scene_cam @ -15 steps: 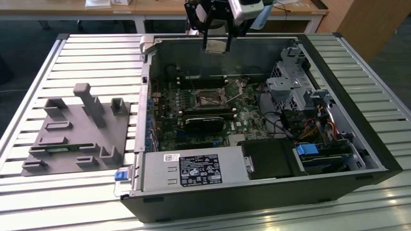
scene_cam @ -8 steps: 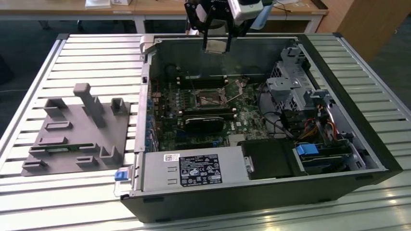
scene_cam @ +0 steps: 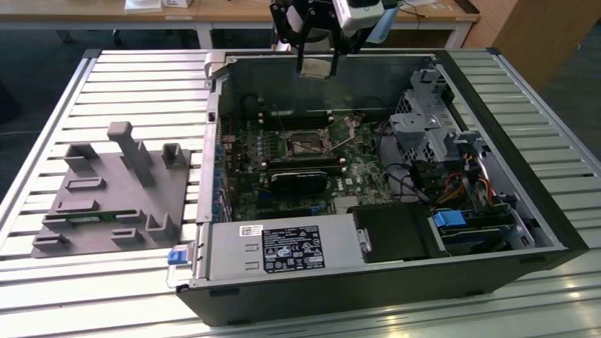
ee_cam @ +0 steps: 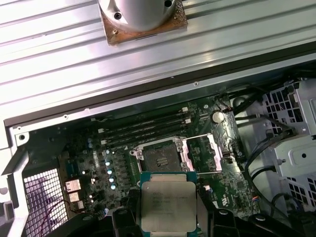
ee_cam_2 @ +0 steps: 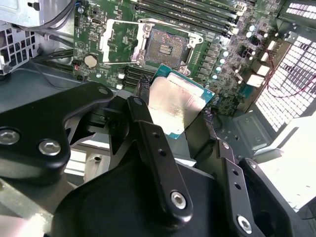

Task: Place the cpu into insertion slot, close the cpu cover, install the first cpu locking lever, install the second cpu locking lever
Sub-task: 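Place the cpu into insertion slot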

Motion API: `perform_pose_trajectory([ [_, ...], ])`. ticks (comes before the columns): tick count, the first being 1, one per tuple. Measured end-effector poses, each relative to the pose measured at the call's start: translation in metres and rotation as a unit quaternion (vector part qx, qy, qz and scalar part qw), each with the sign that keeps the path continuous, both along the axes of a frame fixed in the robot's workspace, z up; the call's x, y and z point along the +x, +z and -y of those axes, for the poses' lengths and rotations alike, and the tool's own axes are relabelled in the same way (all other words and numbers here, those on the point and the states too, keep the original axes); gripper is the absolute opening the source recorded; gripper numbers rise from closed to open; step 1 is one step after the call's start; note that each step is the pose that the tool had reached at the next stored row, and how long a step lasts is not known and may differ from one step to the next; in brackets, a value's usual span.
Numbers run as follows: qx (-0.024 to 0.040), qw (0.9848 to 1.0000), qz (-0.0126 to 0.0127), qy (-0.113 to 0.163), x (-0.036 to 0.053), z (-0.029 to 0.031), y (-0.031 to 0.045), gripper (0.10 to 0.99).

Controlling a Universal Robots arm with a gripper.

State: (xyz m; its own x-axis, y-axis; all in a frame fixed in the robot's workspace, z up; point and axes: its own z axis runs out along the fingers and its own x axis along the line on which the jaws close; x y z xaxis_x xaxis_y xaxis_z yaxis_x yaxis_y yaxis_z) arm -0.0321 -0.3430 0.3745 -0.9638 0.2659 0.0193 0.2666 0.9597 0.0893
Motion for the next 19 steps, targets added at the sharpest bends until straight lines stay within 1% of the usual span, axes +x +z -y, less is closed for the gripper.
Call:
perform_pose_trajectory([
  [19,0.0000,0.9997,0.0000,-0.022,0.0000,0.0000,-0.0001,0.537],
])
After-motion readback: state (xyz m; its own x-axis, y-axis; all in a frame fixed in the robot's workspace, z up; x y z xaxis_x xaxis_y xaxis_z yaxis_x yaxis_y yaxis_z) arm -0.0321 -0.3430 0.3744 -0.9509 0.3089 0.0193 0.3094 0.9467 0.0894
